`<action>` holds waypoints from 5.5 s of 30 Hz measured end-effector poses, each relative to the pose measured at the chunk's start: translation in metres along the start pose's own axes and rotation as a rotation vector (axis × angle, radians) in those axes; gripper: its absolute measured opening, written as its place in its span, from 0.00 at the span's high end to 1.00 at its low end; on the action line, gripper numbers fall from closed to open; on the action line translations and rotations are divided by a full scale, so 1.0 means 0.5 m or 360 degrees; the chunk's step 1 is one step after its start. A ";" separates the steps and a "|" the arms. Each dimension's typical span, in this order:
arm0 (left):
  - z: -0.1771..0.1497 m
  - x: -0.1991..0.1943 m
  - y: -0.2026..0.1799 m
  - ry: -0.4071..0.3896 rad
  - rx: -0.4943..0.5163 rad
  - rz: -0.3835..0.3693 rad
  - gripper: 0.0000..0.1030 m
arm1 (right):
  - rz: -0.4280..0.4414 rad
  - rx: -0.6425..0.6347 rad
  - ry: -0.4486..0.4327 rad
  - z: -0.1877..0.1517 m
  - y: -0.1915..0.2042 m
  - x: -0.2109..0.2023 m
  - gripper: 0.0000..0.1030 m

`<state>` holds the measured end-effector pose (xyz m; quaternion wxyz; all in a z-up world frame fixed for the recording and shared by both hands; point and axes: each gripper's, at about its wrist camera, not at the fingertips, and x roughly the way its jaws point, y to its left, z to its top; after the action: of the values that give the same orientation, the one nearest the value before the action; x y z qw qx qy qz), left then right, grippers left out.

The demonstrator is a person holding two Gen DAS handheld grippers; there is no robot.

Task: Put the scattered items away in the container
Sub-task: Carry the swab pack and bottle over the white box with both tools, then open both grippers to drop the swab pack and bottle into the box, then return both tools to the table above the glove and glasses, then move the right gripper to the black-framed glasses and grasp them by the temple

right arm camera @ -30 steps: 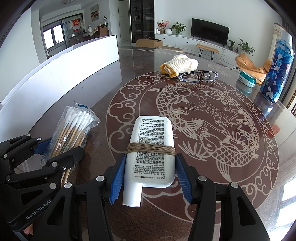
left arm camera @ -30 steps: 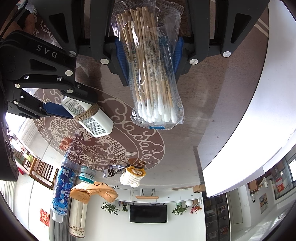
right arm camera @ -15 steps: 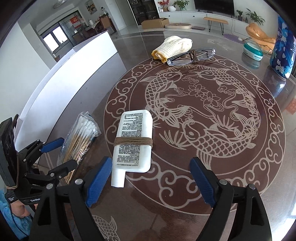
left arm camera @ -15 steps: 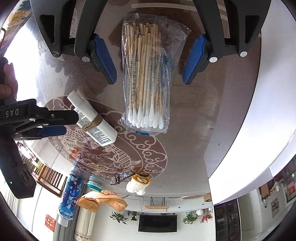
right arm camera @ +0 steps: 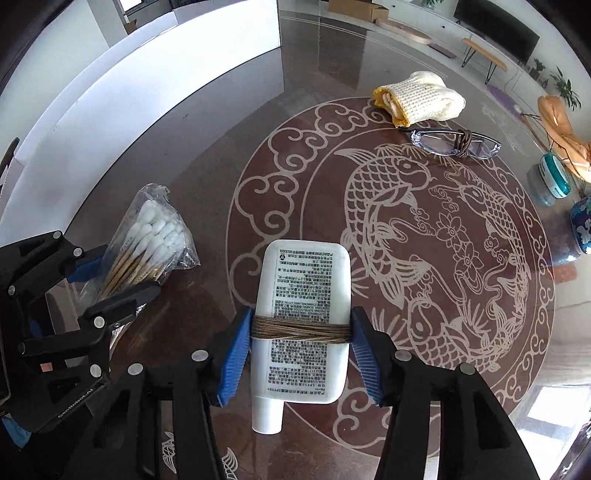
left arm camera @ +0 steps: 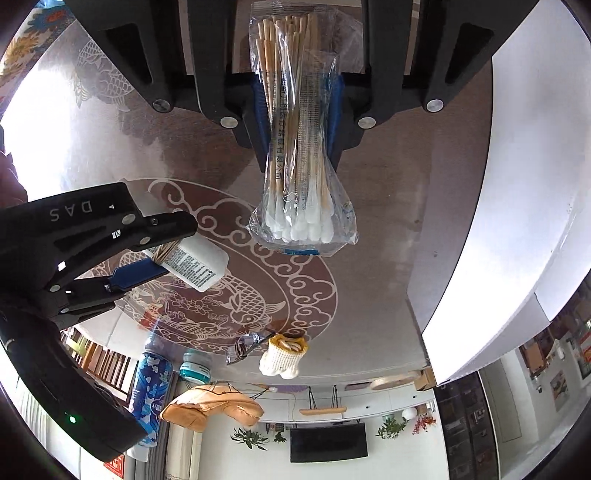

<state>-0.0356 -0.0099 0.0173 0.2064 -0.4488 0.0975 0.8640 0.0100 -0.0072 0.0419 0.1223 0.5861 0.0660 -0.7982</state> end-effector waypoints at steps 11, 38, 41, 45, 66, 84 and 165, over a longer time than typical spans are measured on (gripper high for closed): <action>0.036 -0.157 0.141 -0.0132 -0.0159 0.0052 0.74 | -0.0005 0.0017 -0.0178 0.044 0.025 -0.136 0.48; -0.068 -0.160 0.664 0.0090 -0.0815 0.0453 0.40 | 0.0444 -0.0281 -0.0331 0.402 0.616 0.006 0.22; -0.080 -0.179 0.644 0.0031 -0.0802 0.0523 0.38 | 0.0470 -0.0236 -0.0418 0.383 0.576 -0.013 0.20; -0.080 -0.220 0.578 -0.0077 -0.0724 0.0567 0.38 | 0.0382 -0.0227 -0.0586 0.324 0.500 -0.053 0.14; -0.017 0.032 -0.066 -0.0014 -0.0096 0.0112 0.11 | -0.0409 0.0533 -0.0513 -0.174 -0.124 -0.002 0.01; 0.045 0.151 -0.022 -0.0006 -0.0167 0.0169 0.08 | -0.0419 0.0820 -0.0546 -0.196 -0.161 -0.007 0.00; 0.051 0.163 -0.005 -0.0006 -0.0180 0.0165 0.00 | -0.0483 0.0821 -0.0486 0.016 -0.310 0.064 0.00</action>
<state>-0.0950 0.0234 -0.0346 0.1358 -0.4525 0.0714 0.8784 -0.0486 0.1362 0.0079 -0.1417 0.4548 -0.0707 -0.8764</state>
